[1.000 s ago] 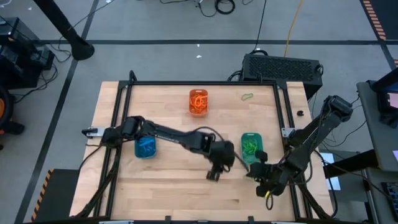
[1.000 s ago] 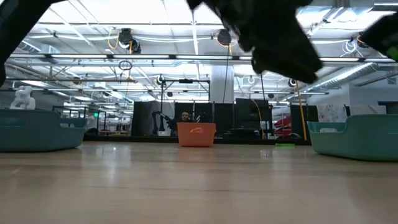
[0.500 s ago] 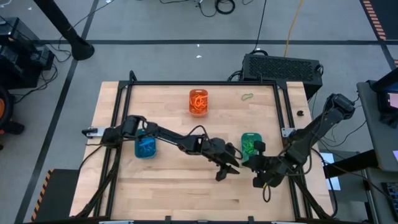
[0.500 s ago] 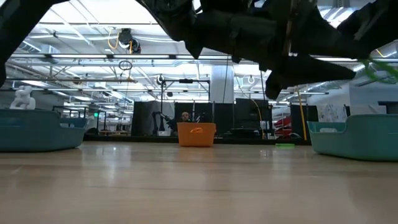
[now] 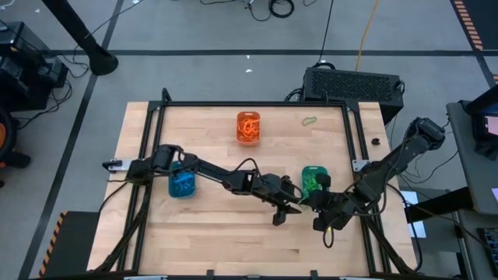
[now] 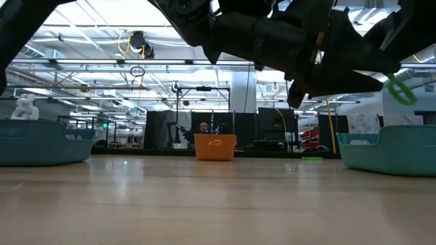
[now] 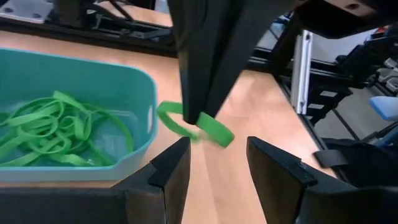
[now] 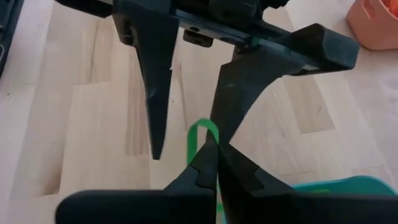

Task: Sort rubber bands into baskets
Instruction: Put the green rubber band into the green bin

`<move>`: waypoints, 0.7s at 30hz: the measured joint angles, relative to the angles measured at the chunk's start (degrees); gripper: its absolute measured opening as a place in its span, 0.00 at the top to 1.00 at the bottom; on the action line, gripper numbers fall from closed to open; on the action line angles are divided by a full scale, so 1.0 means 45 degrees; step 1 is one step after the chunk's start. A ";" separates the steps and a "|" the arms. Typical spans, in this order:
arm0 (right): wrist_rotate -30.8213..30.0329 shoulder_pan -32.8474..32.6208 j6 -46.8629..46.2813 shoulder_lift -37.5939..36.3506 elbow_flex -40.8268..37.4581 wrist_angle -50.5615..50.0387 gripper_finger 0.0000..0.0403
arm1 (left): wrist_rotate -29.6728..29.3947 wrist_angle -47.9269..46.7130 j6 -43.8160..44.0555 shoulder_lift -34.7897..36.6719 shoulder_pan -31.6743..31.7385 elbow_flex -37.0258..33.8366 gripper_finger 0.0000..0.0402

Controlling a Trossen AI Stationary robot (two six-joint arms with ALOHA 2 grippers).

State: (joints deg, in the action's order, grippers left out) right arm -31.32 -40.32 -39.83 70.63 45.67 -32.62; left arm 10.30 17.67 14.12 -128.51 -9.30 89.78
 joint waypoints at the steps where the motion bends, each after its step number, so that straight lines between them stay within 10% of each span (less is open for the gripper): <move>1: 0.0073 0.0062 0.0000 0.0000 -0.0005 -0.0018 1.00 | -0.0016 -0.0010 -0.0015 0.0000 0.0006 0.0000 0.59; 13: 0.0326 0.0447 0.0078 0.0000 0.0000 -0.0164 1.00 | -0.0705 0.0191 -0.0221 0.0000 0.0154 0.0000 0.61; 21: 0.0323 0.0447 0.0490 0.0000 -0.0005 -0.0223 1.00 | -0.0680 0.0022 -0.0259 0.0000 0.0317 0.0005 0.87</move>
State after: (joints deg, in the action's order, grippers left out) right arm -29.87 -38.30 -37.63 70.63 45.65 -33.63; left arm 7.25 17.77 12.96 -128.51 -7.87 89.80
